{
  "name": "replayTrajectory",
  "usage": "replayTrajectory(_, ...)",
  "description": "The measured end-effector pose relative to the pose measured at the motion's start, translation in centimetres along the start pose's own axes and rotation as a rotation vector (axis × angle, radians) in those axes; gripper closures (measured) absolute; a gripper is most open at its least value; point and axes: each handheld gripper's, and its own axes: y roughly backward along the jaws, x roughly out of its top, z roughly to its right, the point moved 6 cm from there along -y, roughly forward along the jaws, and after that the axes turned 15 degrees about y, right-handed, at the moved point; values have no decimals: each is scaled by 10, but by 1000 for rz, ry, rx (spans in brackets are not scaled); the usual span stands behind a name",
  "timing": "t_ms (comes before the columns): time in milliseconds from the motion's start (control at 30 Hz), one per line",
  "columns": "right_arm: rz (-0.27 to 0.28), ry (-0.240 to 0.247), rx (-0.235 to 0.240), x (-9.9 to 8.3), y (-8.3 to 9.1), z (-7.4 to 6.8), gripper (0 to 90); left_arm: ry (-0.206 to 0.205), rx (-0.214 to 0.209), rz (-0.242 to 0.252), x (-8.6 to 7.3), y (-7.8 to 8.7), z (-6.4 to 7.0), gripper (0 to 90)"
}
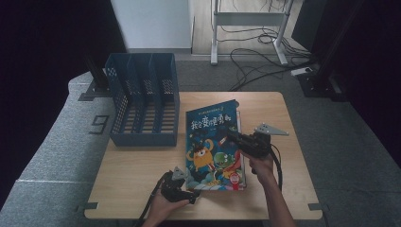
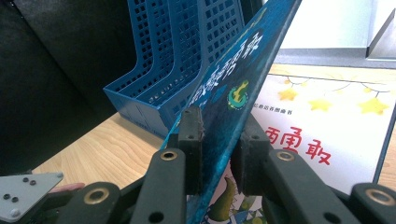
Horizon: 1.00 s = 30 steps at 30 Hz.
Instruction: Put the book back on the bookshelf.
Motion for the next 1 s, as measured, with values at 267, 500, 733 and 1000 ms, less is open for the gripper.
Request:
replayTrajectory(267,12,12,0,0,1,-1,751,-5,7,7,1,-2,1,80)
replayTrajectory(500,41,31,-4,9,0,1,761,3,12,1,10,-8,2,81)
replayTrajectory(733,46,38,0,9,1,0,762,4,6,3,8,-9,5,91)
replayTrajectory(1000,56,49,5,9,4,-2,762,3,0,4,8,-9,6,89)
